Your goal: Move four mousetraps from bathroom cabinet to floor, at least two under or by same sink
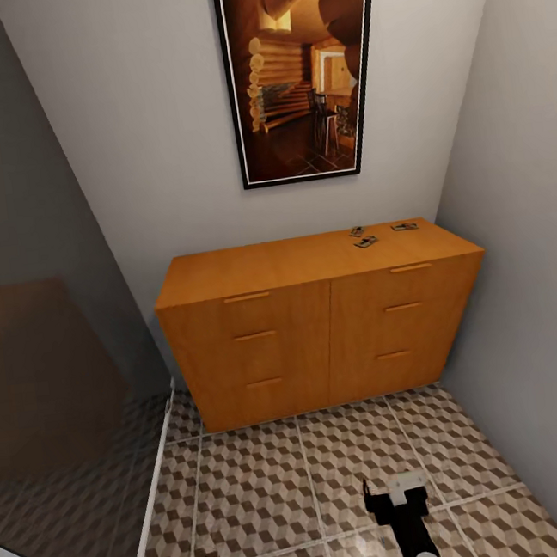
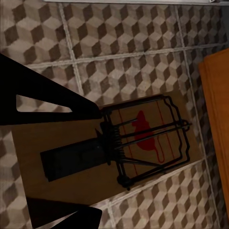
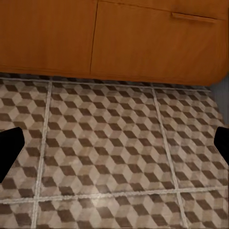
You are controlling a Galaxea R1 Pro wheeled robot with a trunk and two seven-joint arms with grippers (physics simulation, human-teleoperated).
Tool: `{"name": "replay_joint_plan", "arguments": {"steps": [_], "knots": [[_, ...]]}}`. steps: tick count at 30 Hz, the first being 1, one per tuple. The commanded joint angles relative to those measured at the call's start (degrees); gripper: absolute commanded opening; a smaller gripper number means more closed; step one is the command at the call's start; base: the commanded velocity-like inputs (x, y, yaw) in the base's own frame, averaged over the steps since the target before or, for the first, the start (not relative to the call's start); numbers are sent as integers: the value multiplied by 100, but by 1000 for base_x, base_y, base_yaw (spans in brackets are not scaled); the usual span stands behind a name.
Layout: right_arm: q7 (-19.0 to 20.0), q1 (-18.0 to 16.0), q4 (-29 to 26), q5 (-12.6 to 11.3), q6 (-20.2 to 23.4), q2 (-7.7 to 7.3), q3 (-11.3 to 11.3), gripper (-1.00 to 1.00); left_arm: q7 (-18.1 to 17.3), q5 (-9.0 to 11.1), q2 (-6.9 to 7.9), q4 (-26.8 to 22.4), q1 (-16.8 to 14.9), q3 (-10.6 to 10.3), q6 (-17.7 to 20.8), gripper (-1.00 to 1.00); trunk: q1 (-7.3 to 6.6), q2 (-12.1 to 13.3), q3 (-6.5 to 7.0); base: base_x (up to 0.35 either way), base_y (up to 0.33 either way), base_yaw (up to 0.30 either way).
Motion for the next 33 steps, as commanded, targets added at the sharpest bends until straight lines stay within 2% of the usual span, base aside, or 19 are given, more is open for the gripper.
{"name": "replay_joint_plan", "arguments": {"steps": [1, 6, 10, 14, 18, 22, 28, 33], "knots": [[-49, -3, -114, 37, 97, -3, 14, 100, -13, 55, -2, 19, -8, -48, -25, -100, 0, -3, -5, 0, 0, 0], [-54, -3, -943, 37, 743, -9, -24, 100, -14, 55, -3, 19, -8, -48, -14, -100, 0, -3, -5, 0, 0, 0], [-50, -3, -1619, 37, 1237, -9, -306, 100, -13, 55, -3, 19, -8, -48, -13, -100, 0, -3, -5, 0, 0, 0], [-41, -3, -2173, 37, 1730, -10, -407, 100, -14, 55, -3, 19, -8, -48, -12, -100, 0, -3, -5, 0, 0, 0], [-41, -3, -2618, 37, 2090, -10, -433, 100, -14, 55, -3, 19, -8, -48, -12, -100, 0, -3, -5, 0, 0, 0], [-43, -3, -3491, 37, 2906, -10, -448, 100, -13, 55, -3, 19, -8, -48, -12, -100, 0, -3, -5, 0, 0, 0], [-46, -31, -4413, 40, 3730, -2, -458, 100, -14, 55, -9, 19, -8, -48, -3, -100, 0, -3, -5, 0, 0, 0], [-53, -281, -4902, 44, 4390, 6, -468, 100, -14, 55, -12, 19, -8, -48, 4, -100, 0, -3, -5, 0, 0, 0]]}}
